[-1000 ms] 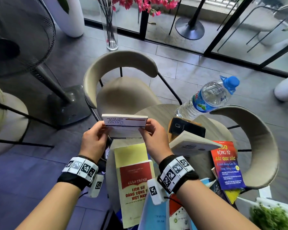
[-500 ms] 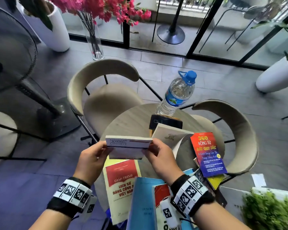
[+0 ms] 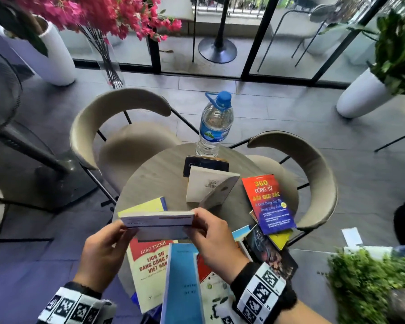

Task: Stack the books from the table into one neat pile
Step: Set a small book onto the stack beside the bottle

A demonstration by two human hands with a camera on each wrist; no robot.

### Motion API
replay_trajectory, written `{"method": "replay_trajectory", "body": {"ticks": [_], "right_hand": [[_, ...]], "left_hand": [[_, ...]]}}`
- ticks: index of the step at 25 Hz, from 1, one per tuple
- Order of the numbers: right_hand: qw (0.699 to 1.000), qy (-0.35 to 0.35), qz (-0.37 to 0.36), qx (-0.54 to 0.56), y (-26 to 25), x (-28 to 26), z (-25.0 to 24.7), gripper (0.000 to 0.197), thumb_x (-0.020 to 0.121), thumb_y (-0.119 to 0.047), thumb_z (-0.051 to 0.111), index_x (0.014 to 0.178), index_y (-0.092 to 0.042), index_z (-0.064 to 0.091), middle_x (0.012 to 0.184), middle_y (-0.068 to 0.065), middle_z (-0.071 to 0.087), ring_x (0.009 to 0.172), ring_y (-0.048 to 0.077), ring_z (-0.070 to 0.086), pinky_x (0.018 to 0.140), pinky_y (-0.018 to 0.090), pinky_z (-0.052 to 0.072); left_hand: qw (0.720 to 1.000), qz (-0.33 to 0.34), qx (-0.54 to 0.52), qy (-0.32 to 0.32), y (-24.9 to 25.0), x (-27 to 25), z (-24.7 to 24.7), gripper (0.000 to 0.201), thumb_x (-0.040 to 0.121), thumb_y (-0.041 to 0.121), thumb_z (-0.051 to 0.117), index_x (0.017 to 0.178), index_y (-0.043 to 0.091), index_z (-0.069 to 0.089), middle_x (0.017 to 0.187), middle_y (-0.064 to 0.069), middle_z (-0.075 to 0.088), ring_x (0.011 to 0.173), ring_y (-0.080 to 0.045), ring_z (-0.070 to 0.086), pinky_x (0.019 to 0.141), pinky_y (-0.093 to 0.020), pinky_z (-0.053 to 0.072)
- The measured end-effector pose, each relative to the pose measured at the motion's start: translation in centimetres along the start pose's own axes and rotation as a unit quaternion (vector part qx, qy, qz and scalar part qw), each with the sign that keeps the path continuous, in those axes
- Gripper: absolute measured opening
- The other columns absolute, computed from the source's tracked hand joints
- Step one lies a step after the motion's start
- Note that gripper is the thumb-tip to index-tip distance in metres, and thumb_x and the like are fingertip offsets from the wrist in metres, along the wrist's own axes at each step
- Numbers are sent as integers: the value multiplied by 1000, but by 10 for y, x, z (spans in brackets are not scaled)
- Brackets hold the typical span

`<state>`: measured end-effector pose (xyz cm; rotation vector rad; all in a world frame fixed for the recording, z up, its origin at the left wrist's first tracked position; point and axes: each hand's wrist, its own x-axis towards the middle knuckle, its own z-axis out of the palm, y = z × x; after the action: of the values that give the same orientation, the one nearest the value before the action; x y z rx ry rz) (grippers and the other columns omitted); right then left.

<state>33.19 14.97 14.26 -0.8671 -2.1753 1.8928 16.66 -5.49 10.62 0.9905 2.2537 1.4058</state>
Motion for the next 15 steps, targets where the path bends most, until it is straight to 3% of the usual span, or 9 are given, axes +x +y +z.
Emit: {"method": "replay_trajectory", "body": {"ticks": [2, 4, 7, 11, 15], "right_hand": [[1000, 8, 17, -11, 14, -11, -20, 14, 95, -13, 66, 104, -25, 67, 100, -7, 75, 100, 8, 69, 92, 40, 57], [999, 19, 27, -33, 29, -16, -42, 17, 93, -10, 67, 104, -24, 68, 101, -6, 76, 101, 10, 70, 92, 44, 57], [996, 51, 40, -66, 47, -15, -73, 22, 91, -6, 70, 105, -24, 71, 100, -9, 77, 99, 5, 71, 91, 42, 58], [991, 77, 50, -101, 66, 1, -100, 13, 92, -15, 72, 102, -23, 72, 96, -7, 76, 95, 6, 71, 87, 39, 59], [985, 102, 45, -129, 71, 22, -101, 10, 92, -16, 72, 101, -22, 72, 91, -8, 76, 88, 0, 69, 77, 25, 56]], "left_hand": [[1000, 12, 3, -22, 6, -6, 22, 41, 93, 54, 57, 95, 17, 75, 85, 22, 73, 75, 6, 66, 64, -16, 51], [999, 18, -12, -48, 9, -4, 48, 22, 92, 40, 60, 96, 23, 74, 89, 29, 69, 77, 8, 64, 66, -9, 47], [997, 33, 1, -75, 11, 6, 86, 12, 93, 34, 61, 102, 31, 69, 91, 35, 65, 83, 9, 63, 70, -9, 46], [995, 52, 33, -79, 3, 26, 119, 14, 93, 34, 60, 99, 28, 72, 90, 20, 68, 79, -2, 63, 71, -19, 51], [990, 52, 120, -51, -7, 51, 131, 8, 89, 22, 69, 92, 21, 77, 79, 14, 64, 69, -4, 53, 64, -21, 47]]}}
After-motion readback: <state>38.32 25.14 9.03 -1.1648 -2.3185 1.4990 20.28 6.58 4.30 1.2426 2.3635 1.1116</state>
